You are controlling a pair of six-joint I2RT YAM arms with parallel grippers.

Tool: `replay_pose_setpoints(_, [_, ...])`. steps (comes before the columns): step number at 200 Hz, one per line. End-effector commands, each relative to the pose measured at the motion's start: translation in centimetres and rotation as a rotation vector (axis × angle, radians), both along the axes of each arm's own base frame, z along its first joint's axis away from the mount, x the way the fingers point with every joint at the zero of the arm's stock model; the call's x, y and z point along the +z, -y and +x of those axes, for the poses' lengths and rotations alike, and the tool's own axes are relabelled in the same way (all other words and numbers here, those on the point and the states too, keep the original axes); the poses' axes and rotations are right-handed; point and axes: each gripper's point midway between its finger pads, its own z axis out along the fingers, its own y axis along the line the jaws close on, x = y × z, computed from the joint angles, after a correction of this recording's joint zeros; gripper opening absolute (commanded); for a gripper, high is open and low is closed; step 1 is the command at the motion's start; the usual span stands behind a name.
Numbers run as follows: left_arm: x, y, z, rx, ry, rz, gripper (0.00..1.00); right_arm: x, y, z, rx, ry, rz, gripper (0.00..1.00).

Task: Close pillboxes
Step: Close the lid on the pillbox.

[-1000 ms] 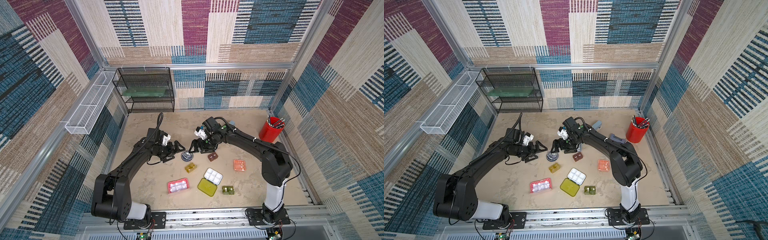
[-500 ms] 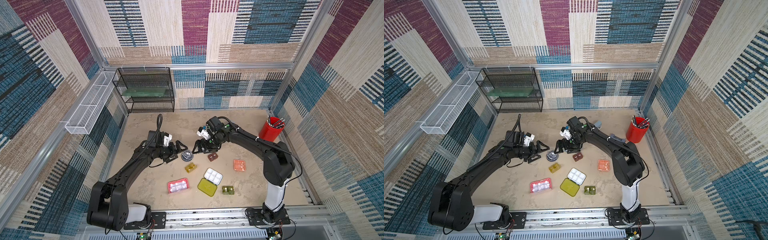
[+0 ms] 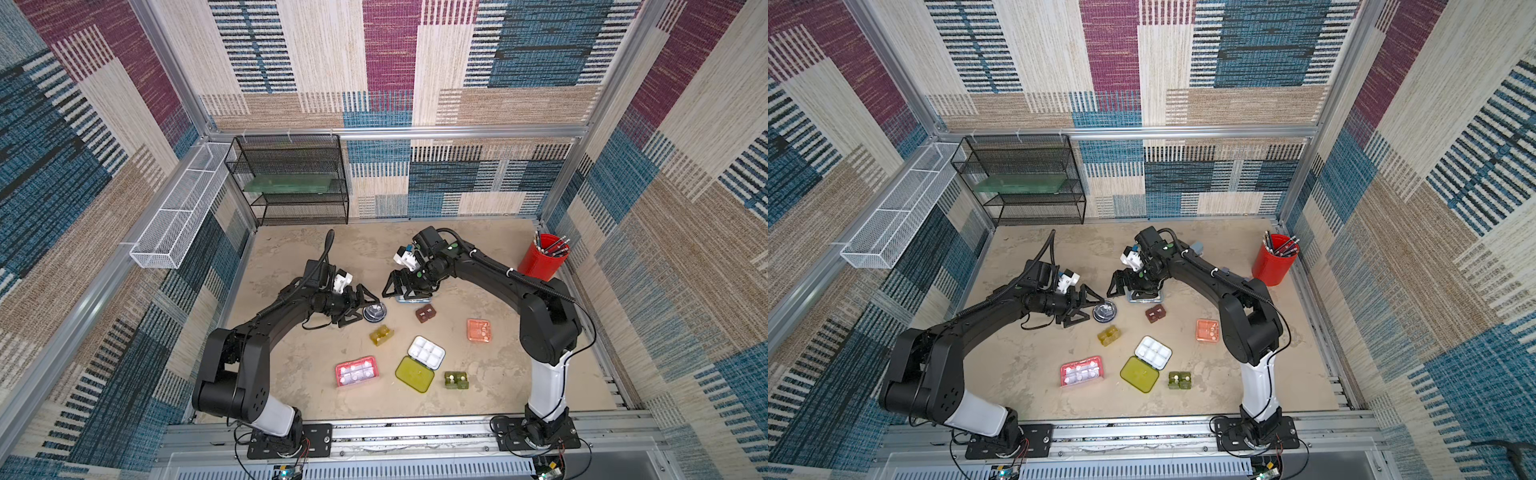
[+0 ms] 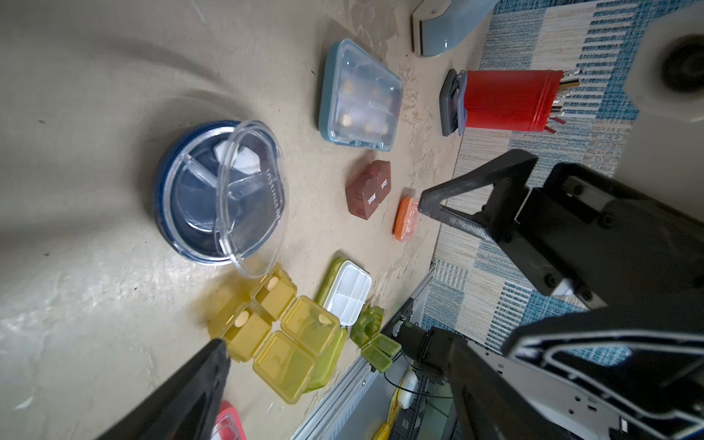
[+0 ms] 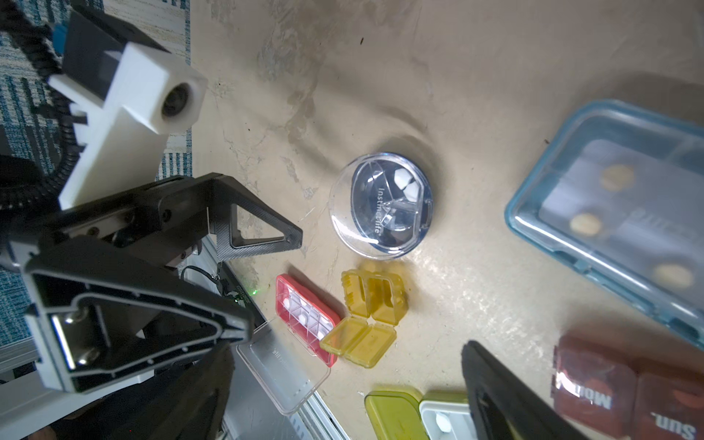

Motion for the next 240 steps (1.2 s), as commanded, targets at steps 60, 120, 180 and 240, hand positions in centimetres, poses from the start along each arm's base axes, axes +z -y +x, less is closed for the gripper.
replay_pose_setpoints(60, [-3.1, -1.7, -1.4, 0.062, -0.035, 0.056, 0.9, -1.2, -1.6, 0.8, 0.006, -0.03, 0.017, 0.95])
replay_pose_setpoints(120, [-3.8, -1.7, -0.9, 0.078, -0.044, 0.047, 0.83, -2.9, -2.8, 0.6, 0.034, -0.056, 0.01, 0.99])
replay_pose_setpoints(180, [-5.6, -2.2, -0.7, 0.111, -0.116, 0.063, 0.72, -4.0, -2.8, 0.7, 0.033, -0.062, 0.0, 0.95])
replay_pose_setpoints(240, [-5.7, -2.3, 0.3, 0.125, -0.12, 0.062, 0.67, -5.0, -3.0, 0.4, 0.053, -0.086, 0.003, 0.91])
